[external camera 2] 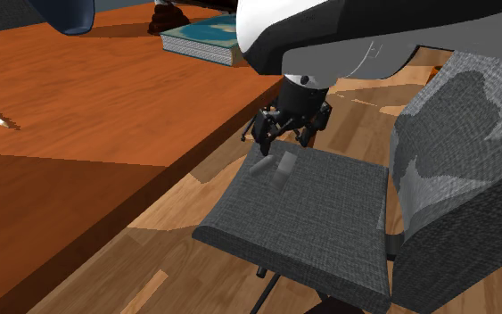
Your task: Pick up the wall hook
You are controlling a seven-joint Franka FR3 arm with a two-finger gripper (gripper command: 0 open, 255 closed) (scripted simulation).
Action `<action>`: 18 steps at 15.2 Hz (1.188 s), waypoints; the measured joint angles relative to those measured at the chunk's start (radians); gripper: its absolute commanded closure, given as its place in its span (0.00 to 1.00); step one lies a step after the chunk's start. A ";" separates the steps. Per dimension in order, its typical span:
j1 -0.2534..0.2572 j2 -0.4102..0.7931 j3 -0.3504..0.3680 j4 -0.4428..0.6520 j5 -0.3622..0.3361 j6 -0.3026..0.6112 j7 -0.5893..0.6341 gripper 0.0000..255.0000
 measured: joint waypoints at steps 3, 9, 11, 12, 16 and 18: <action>0.011 0.120 -0.057 0.057 0.067 0.034 -0.094 0.00; 0.012 0.279 -0.110 0.105 0.179 0.097 -0.229 0.00; 0.013 0.289 -0.111 0.089 0.188 0.120 -0.238 0.00; 0.013 0.293 -0.110 0.081 0.192 0.132 -0.242 0.00; 0.012 0.314 -0.113 0.065 0.210 0.165 -0.262 1.00; 0.012 0.315 -0.113 0.062 0.211 0.168 -0.262 1.00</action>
